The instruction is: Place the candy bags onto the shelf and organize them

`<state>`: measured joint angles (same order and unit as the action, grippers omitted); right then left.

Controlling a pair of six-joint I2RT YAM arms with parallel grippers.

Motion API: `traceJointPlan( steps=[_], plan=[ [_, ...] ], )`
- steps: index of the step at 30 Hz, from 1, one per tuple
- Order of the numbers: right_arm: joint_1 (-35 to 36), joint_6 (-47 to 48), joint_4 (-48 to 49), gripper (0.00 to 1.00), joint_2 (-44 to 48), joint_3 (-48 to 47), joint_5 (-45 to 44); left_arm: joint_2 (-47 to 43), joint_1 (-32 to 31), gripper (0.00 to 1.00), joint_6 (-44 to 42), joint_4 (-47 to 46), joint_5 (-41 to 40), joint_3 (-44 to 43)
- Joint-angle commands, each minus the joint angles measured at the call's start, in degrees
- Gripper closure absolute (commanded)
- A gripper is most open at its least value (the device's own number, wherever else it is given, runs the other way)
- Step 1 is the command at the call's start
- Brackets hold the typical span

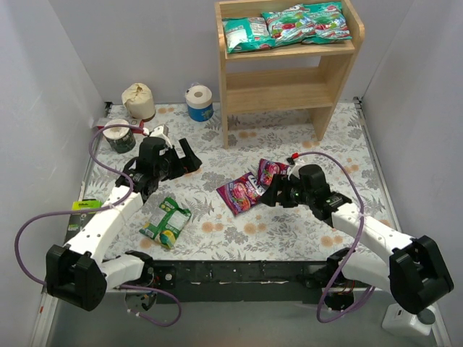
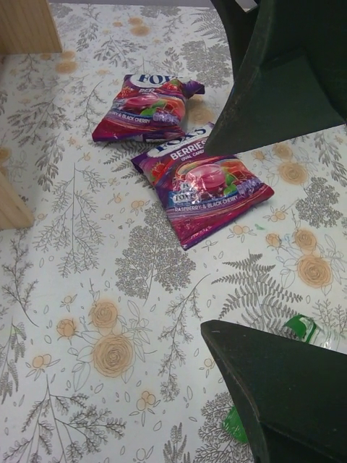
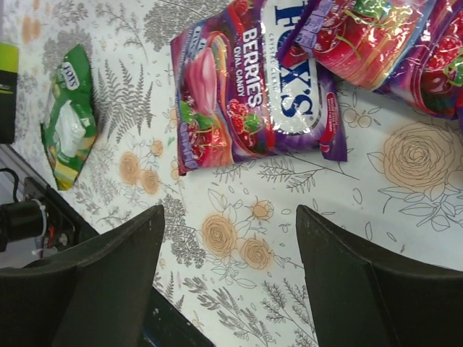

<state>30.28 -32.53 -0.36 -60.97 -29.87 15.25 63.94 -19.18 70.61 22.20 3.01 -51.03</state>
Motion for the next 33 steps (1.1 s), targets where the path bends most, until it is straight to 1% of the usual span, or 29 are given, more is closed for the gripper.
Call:
traceJointPlan(
  steps=[1,2,4,6,7,8,10,12,13,14,15,19,20,21,24,27,29,32,33],
  plan=[
    [0.21,0.11,1.85,0.21,-2.74,-0.37,-2.50,1.44,0.37,0.02,3.12,0.83,1.21,-0.13],
    [0.13,-1.03,2.64,0.22,-3.19,0.24,-2.68,1.62,0.37,0.02,3.22,0.48,1.82,-0.04],
    [0.22,-6.29,5.71,0.23,-2.32,4.19,-3.81,2.33,0.37,0.02,3.31,0.57,2.62,-0.04],
    [0.22,-11.21,12.55,0.23,0.32,8.14,-5.13,2.76,0.37,0.02,2.78,0.57,2.45,-0.21],
    [0.39,-17.15,15.71,0.23,1.11,12.42,-5.66,3.20,0.37,0.02,2.52,0.65,2.36,-0.56],
    [0.83,-19.65,20.87,0.24,2.33,14.12,-6.62,3.38,0.37,0.02,2.17,0.83,2.27,-0.74],
    [2.67,-23.61,22.86,0.25,2.52,15.97,-11.27,3.82,0.37,0.02,2.08,0.92,2.36,-1.01],
    [4.77,-26.52,22.25,0.24,1.21,15.37,-14.70,4.00,0.37,0.02,2.16,0.92,2.36,-1.01],
    [5.39,-27.49,21.90,0.24,0.51,14.50,-14.98,3.91,0.37,0.02,2.16,0.92,2.27,-0.92],
    [6.01,-30.02,21.98,0.24,-0.89,14.05,-16.90,3.82,0.28,0.02,2.16,0.92,2.18,-0.74],
    [7.50,-31.70,21.72,0.21,-1.78,13.79,-19.26,3.73,0.37,0.02,2.16,0.92,2.09,-0.74],
    [11.46,-39.69,24.70,0.17,-6.87,12.73,-23.41,3.38,0.37,0.02,2.08,1.09,1.30,-0.57],
    [12.16,-41.54,24.79,0.17,-9.32,12.21,-24.12,3.29,0.28,0.02,1.99,1.10,0.95,-0.48],
    [13.65,-45.56,25.06,0.16,-10.56,12.11,-25.78,3.38,0.37,0.02,1.99,1.18,0.86,-0.65],
    [16.02,-49.72,28.83,0.16,-15.83,11.68,-27.63,3.21,0.46,0.02,1.81,1.45,0.25,-0.57],
    [16.91,-53.59,31.47,0.16,-21.11,10.54,-27.81,3.03,0.46,0.02,1.64,1.53,-0.19,-0.57],
    [17.35,-56.49,34.10,0.18,-24.70,10.62,-27.55,2.77,0.46,0.02,1.55,1.71,-0.45,-0.65],
    [17.88,-60.17,36.74,0.24,-27.96,11.23,-27.28,2.42,0.37,0.02,1.37,1.80,-1.16,-0.65],
    [18.40,-60.80,37.27,0.29,-28.32,11.50,-28.33,2.33,0.54,0.02,1.29,1.80,-1.16,-0.65]
  ],
)
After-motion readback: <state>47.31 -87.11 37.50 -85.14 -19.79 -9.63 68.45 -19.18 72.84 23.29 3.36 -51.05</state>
